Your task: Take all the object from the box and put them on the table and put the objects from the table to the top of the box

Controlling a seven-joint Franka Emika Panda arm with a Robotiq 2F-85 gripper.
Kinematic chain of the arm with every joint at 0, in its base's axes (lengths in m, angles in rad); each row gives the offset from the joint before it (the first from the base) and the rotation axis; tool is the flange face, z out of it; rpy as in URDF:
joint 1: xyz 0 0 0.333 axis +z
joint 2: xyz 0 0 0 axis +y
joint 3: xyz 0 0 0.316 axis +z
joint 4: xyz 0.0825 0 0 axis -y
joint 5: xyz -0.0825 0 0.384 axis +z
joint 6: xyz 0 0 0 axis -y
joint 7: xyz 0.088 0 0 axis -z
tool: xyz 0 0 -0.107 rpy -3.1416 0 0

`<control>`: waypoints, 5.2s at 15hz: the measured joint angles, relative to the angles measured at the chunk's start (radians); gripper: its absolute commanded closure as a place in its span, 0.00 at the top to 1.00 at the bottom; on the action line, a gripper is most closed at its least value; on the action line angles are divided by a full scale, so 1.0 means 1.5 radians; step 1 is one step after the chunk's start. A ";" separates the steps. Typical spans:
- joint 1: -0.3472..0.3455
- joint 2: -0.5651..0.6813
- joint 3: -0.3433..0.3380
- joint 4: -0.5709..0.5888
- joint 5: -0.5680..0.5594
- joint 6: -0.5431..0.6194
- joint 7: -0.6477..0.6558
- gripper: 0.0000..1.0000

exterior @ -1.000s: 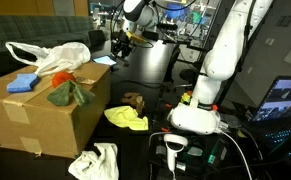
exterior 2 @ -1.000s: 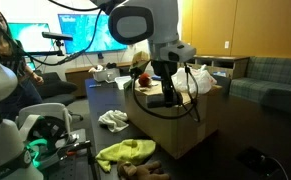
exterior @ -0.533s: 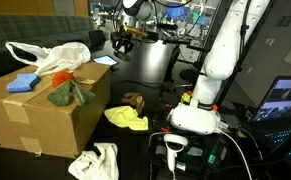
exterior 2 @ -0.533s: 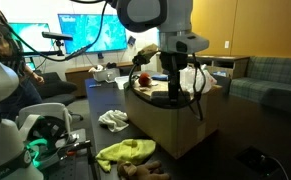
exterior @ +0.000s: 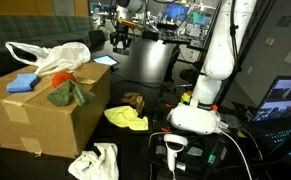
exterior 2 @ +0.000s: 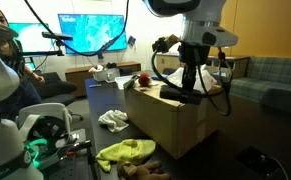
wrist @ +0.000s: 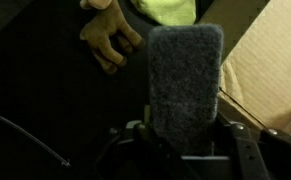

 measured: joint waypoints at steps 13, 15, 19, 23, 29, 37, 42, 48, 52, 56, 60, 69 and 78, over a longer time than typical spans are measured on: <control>-0.008 0.073 -0.001 0.101 0.049 -0.036 0.009 1.00; 0.006 0.055 0.008 0.093 0.041 -0.036 0.009 1.00; 0.054 -0.013 0.043 0.055 -0.004 -0.034 0.013 1.00; 0.100 -0.063 0.090 0.041 -0.052 -0.032 0.030 1.00; 0.143 -0.053 0.139 0.062 -0.089 0.025 0.066 1.00; 0.171 0.075 0.149 0.168 -0.089 0.116 0.119 1.00; 0.184 0.164 0.147 0.252 -0.089 0.111 0.125 1.00; 0.208 0.261 0.119 0.356 -0.110 0.068 0.179 1.00; 0.225 0.314 0.095 0.421 -0.132 0.027 0.235 1.00; 0.232 0.359 0.085 0.482 -0.141 -0.021 0.270 1.00; 0.234 0.399 0.081 0.541 -0.142 -0.070 0.288 0.73; 0.239 0.449 0.079 0.639 -0.144 -0.147 0.308 0.13; 0.279 0.441 0.076 0.669 -0.205 -0.188 0.339 0.12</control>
